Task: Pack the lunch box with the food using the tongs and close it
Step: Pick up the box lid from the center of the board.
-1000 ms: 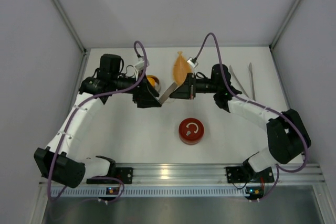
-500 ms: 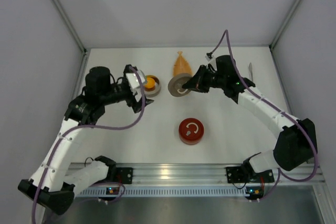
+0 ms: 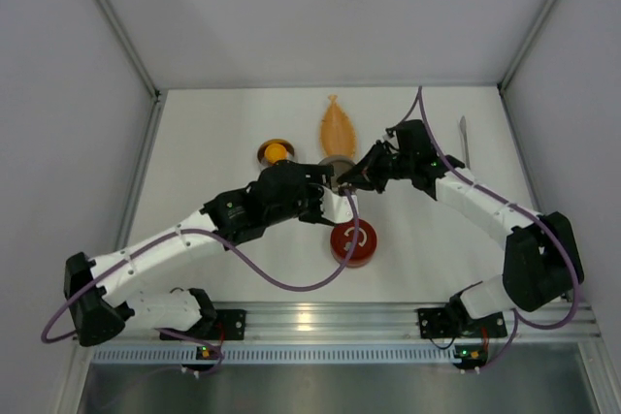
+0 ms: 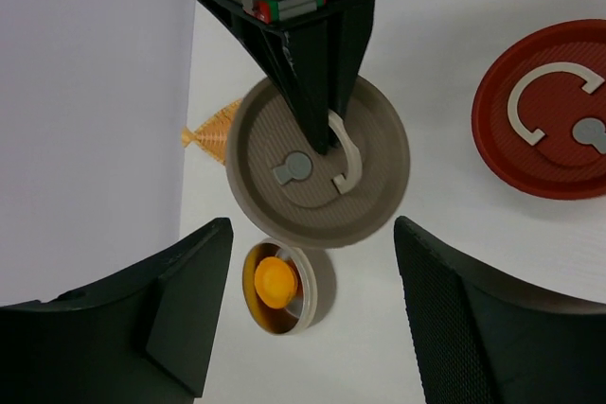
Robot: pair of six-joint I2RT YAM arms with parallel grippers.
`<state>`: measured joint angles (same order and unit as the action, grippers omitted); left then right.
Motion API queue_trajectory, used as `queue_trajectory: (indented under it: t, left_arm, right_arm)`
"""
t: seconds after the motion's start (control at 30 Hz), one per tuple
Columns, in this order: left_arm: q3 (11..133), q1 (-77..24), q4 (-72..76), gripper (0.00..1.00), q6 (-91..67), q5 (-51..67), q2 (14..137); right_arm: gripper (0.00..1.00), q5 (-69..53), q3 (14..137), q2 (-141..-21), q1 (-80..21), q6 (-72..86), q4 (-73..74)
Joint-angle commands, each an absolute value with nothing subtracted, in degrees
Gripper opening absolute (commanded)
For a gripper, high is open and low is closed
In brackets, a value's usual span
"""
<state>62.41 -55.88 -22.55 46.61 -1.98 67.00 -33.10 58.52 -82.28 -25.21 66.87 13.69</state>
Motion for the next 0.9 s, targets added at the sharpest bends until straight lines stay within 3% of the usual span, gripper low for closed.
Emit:
queue_trajectory:
  t: [0.0,0.3,0.87]
  left_arm:
    - [63.0,-57.6,-14.2,0.73,49.0,-6.9,68.9]
    - [65.6,-58.3,-17.9,0.53,47.1,-3.6,74.2]
    - [66.1,-58.3,-16.6,0.4,47.3,-11.4,80.1]
  right_arm:
    - [0.0,-35.9,57.4,-80.7,-24.5,73.3,8.8]
    - [0.0,-38.7,55.6,-80.1,-24.4,77.7,5.0]
    - [0.0,-40.3,55.5,-78.8,-24.4,78.2,4.1]
